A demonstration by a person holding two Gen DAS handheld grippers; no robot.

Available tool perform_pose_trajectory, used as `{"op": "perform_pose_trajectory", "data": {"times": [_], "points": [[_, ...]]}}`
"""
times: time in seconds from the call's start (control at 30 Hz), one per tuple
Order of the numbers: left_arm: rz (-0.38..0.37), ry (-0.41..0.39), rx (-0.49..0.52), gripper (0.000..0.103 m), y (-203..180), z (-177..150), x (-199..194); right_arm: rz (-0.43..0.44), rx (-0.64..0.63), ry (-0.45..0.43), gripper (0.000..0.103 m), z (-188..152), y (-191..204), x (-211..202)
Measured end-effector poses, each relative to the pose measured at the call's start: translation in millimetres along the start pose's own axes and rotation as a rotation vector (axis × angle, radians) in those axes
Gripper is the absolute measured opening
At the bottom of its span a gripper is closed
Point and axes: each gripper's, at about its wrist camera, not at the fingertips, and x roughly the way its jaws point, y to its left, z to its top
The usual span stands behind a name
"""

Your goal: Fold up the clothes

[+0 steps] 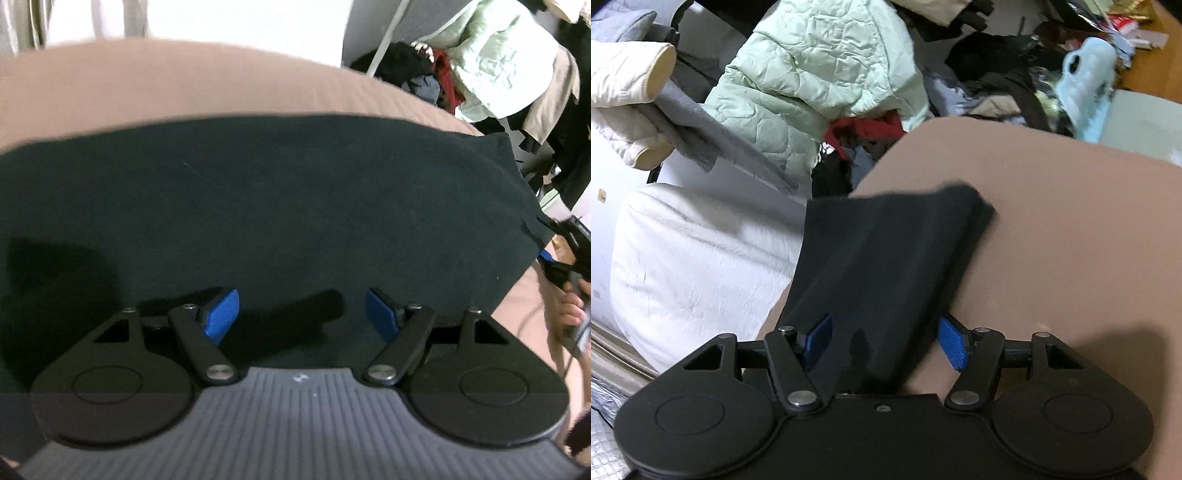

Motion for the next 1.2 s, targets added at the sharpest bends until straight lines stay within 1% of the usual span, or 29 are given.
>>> {"op": "perform_pose_trajectory", "data": {"times": [0.07,0.1,0.17,0.2,0.27,0.3,0.33,0.43,0.53,0.57,0.63,0.73,0.77,0.87,0.97,1.0,1.1,1.13,1.2], "points": [[0.010,-0.004,0.034,0.075,-13.7,-7.4,8.3,0.020,0.057,-0.030,0.067,11.5,1.6,15.0],[0.001,-0.007,0.053,0.075,-19.9,-6.6,11.4,0.031,0.093,-0.045,0.067,16.6,2.5,21.2],[-0.039,-0.016,0.089,0.075,-30.0,-3.1,14.8,0.059,0.142,-0.057,0.009,28.4,7.0,32.6],[-0.066,-0.027,0.100,0.075,-33.4,-2.6,14.7,0.080,0.089,-0.067,0.011,34.0,18.8,29.0],[-0.096,-0.047,0.111,0.075,-37.1,-2.5,14.2,0.115,-0.112,-0.148,0.009,39.7,53.5,6.5],[-0.090,-0.044,0.111,0.075,-37.5,-2.7,17.1,0.105,-0.177,-0.162,0.008,40.9,61.9,1.8],[-0.077,-0.038,0.109,0.075,-37.5,-3.0,20.8,0.067,-0.205,-0.149,0.008,40.4,61.1,4.0],[0.001,0.022,0.102,0.075,-38.3,-2.6,45.8,-0.047,-0.287,-0.108,0.008,39.0,58.5,10.6],[0.031,0.039,0.106,0.076,-39.9,-2.6,52.6,-0.168,-0.353,-0.060,0.008,32.2,54.3,20.0],[0.034,0.044,0.107,0.076,-40.4,-1.2,51.4,-0.191,-0.356,-0.054,0.008,29.8,53.5,21.3],[0.023,0.050,0.100,0.076,-37.9,2.1,46.9,-0.195,-0.339,-0.072,0.008,29.2,58.1,17.5],[-0.049,0.028,0.048,0.076,-20.0,5.9,29.2,-0.183,-0.366,-0.116,0.009,29.7,85.7,8.3],[-0.070,0.017,0.032,0.076,-14.4,6.9,22.3,-0.170,-0.401,-0.123,0.009,26.4,101.8,5.0],[-0.065,-0.026,0.014,0.076,1.6,7.0,-1.2,-0.122,-0.538,-0.123,0.009,12.1,161.9,1.6],[-0.045,-0.053,-0.002,0.076,18.3,8.1,-17.0,-0.075,-0.749,-0.110,0.010,-27.2,231.8,-1.2],[-0.043,-0.062,-0.014,0.076,24.9,7.7,-22.4,-0.032,-0.779,-0.108,0.010,-44.6,249.4,-6.6],[-0.043,-0.104,-0.060,0.076,52.9,-0.1,-46.3,0.117,-0.786,-0.103,0.010,-94.3,290.1,-27.7],[-0.040,-0.119,-0.078,0.076,63.6,-2.7,-54.5,0.167,-0.789,-0.095,0.010,-112.5,301.0,-34.6],[-0.026,-0.123,-0.095,0.076,78.6,-4.5,-58.0,0.254,-0.811,-0.060,0.010,-153.8,315.9,-46.8]]}}
